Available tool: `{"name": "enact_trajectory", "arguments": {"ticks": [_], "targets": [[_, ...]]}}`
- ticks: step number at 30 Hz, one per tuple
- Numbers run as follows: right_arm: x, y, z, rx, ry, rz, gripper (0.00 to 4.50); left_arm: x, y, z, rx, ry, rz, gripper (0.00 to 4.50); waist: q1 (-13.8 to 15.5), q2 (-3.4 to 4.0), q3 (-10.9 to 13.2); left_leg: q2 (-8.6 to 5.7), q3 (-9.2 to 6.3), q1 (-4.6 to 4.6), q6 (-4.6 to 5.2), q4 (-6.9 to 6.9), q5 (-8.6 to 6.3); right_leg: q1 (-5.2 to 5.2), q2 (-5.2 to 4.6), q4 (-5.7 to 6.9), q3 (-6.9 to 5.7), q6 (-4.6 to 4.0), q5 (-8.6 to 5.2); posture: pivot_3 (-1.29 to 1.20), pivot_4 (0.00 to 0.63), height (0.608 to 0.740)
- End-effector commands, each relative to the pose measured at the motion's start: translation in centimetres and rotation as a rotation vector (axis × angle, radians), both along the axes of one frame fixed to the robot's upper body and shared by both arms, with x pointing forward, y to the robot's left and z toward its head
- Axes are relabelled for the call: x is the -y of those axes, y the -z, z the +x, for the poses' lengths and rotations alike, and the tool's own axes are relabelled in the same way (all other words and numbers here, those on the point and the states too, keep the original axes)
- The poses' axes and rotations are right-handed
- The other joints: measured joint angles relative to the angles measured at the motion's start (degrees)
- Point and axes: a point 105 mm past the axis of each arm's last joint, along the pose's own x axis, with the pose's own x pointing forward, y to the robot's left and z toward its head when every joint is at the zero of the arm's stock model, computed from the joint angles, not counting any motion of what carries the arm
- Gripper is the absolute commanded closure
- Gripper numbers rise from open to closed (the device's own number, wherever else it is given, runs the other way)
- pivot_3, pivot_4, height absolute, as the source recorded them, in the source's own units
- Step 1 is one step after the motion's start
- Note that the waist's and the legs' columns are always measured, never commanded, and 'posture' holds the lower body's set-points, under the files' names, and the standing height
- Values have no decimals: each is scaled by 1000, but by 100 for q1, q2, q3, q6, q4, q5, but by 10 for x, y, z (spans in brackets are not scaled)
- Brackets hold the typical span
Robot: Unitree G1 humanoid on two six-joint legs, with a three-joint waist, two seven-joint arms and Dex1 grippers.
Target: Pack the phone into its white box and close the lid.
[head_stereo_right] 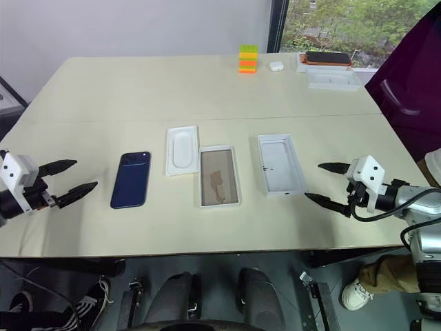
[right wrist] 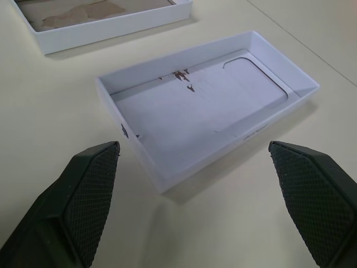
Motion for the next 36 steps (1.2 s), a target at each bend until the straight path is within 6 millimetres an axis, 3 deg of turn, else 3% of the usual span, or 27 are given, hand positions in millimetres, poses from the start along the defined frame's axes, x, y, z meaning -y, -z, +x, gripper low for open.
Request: {"name": "enact_trajectory", "arguments": {"ticks": [1, 5, 14, 29, 33, 36], "targets": [[0, -17, 2, 49, -8, -10, 20, -5, -10, 1, 24, -11, -9, 0, 4, 0, 0, 0, 0, 0, 0, 0, 0, 0, 0, 0, 0, 0, 0, 0, 150, 740], [-1, -18, 1, 40, -15, -14, 20, 1, -5, -5, -55, 33, -30, 0, 7, 0, 0, 0, 0, 0, 0, 0, 0, 0, -1, 0, 0, 0, 0, 0, 150, 740], [1, -19, 4, 36, -13, -18, 20, 1, -12, -3, -12, 1, -44, 0, 11, 0, 0, -1, 0, 0, 0, 0, 0, 0, -2, 0, 1, -1, 0, 0, 150, 740], [2, -16, 5, 10, -18, -3, 20, 5, -6, -5, -53, -4, -86, 0, 10, 0, 0, -1, 1, 0, 0, 0, 0, 0, -2, 0, 2, -1, 0, 0, 150, 740], [-3, -20, 8, 16, -33, 10, 20, 10, -4, 0, -139, -23, -136, 0, 8, 0, 0, -1, 0, 0, 0, 0, 0, 0, -1, 0, 2, 1, -1, 0, 150, 740], [-13, -36, 16, 57, -51, 26, 20, 27, -20, 16, -133, -49, -239, 0, 18, 0, 0, -1, 0, 0, 0, 0, 0, 1, -2, 0, 2, 2, -1, 0, 150, 740]]}}
